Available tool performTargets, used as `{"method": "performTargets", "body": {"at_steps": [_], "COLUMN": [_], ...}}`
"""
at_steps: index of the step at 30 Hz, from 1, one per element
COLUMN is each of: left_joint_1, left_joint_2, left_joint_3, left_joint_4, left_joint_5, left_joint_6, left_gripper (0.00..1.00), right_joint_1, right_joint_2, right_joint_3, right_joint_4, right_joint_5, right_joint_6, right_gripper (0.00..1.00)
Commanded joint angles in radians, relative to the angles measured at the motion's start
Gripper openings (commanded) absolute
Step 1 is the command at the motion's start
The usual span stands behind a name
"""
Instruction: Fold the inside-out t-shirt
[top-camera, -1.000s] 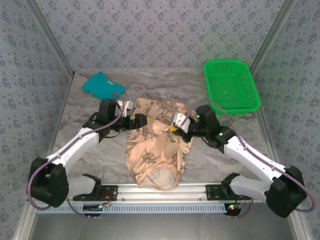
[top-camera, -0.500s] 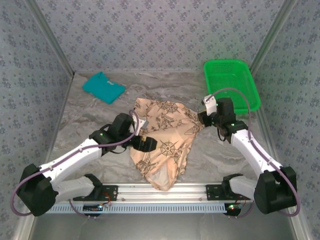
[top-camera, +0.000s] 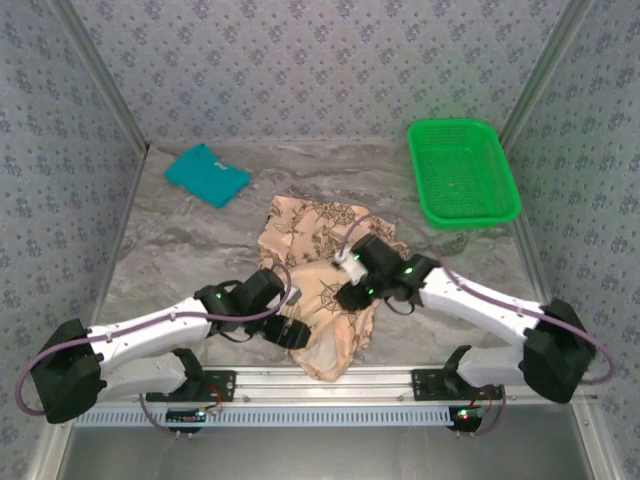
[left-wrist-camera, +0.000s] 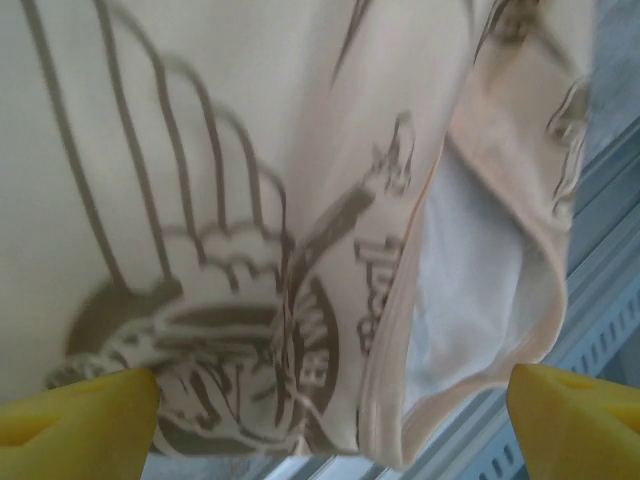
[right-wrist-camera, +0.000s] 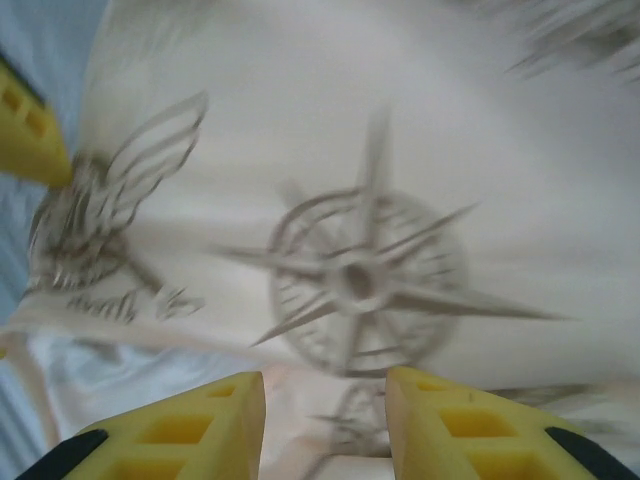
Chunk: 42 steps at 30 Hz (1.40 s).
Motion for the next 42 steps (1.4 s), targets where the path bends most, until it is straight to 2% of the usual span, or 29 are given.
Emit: {"method": "performTargets", "body": {"at_steps": [1, 4, 8, 10, 11, 12, 13, 15, 16, 19, 22, 24, 25, 27, 30, 35, 37, 39, 42], "left_joint_1": [-0.073, -0.111, -0.112, -0.112, -0.112, -0.109, -0.106, -0.091, -0.082, -0.045, 0.014, 0.046, 0.054, 0.063, 0.065, 0.065, 0.065, 0.065, 0.065], "left_joint_2": [-0.03, 0.017, 0.104, 0.126, 0.134, 0.139, 0.139, 0.122, 0.107, 0.03, -0.06, -0.118, -0.138, -0.174, -0.201, -0.206, -0.203, -0.2, -0.212], "left_joint_3": [-0.016, -0.025, -0.001, 0.007, 0.016, 0.024, 0.032, 0.054, 0.065, 0.114, 0.161, 0.176, 0.178, 0.177, 0.172, 0.167, 0.169, 0.177, 0.181], "left_joint_4": [0.03, 0.031, 0.05, 0.066, 0.065, 0.06, 0.053, 0.022, 0.006, -0.072, -0.169, -0.186, -0.183, -0.155, -0.103, -0.049, -0.024, -0.011, 0.001], "left_joint_5": [-0.037, -0.082, -0.126, -0.147, -0.163, -0.177, -0.182, -0.183, -0.173, -0.168, -0.21, -0.205, -0.203, -0.191, -0.16, -0.111, -0.088, -0.065, -0.063], "left_joint_6": [-0.108, -0.124, -0.089, -0.063, -0.053, -0.042, -0.036, -0.02, -0.01, 0.042, 0.094, 0.137, 0.149, 0.171, 0.191, 0.192, 0.178, 0.167, 0.139], "left_gripper": [0.9, 0.9, 0.82, 0.63, 0.52, 0.42, 0.34, 0.18, 0.13, 0.06, 0.03, 0.04, 0.03, 0.04, 0.04, 0.05, 0.06, 0.07, 0.07], "right_joint_1": [0.105, 0.123, 0.137, 0.138, 0.137, 0.134, 0.13, 0.127, 0.126, 0.125, 0.104, 0.107, 0.12, 0.169, 0.216, 0.189, 0.175, 0.169, 0.203], "right_joint_2": [0.07, 0.129, 0.228, 0.266, 0.276, 0.276, 0.267, 0.228, 0.207, 0.145, 0.105, 0.071, 0.053, 0.003, -0.054, -0.02, 0.031, 0.073, 0.107], "right_joint_3": [-0.041, -0.06, -0.046, -0.037, -0.03, -0.03, -0.03, -0.035, -0.041, -0.066, -0.099, -0.116, -0.121, -0.135, -0.188, -0.185, -0.144, -0.118, -0.121], "right_joint_4": [0.005, 0.066, 0.132, 0.165, 0.171, 0.179, 0.189, 0.184, 0.177, 0.124, 0.09, 0.129, 0.163, 0.257, 0.433, 0.575, 0.592, 0.61, 0.666], "right_joint_5": [0.019, 0.027, 0.1, 0.14, 0.182, 0.209, 0.21, 0.219, 0.221, 0.268, 0.307, 0.271, 0.235, 0.173, 0.139, 0.24, 0.329, 0.389, 0.506], "right_joint_6": [0.093, 0.116, 0.13, 0.14, 0.155, 0.169, 0.173, 0.186, 0.188, 0.207, 0.244, 0.191, 0.144, 0.015, -0.128, -0.235, -0.182, -0.106, 0.004], "right_gripper": [0.4, 0.43, 0.45, 0.43, 0.38, 0.28, 0.22, 0.15, 0.15, 0.13, 0.14, 0.16, 0.2, 0.35, 0.43, 0.53, 0.57, 0.67, 0.69]}}
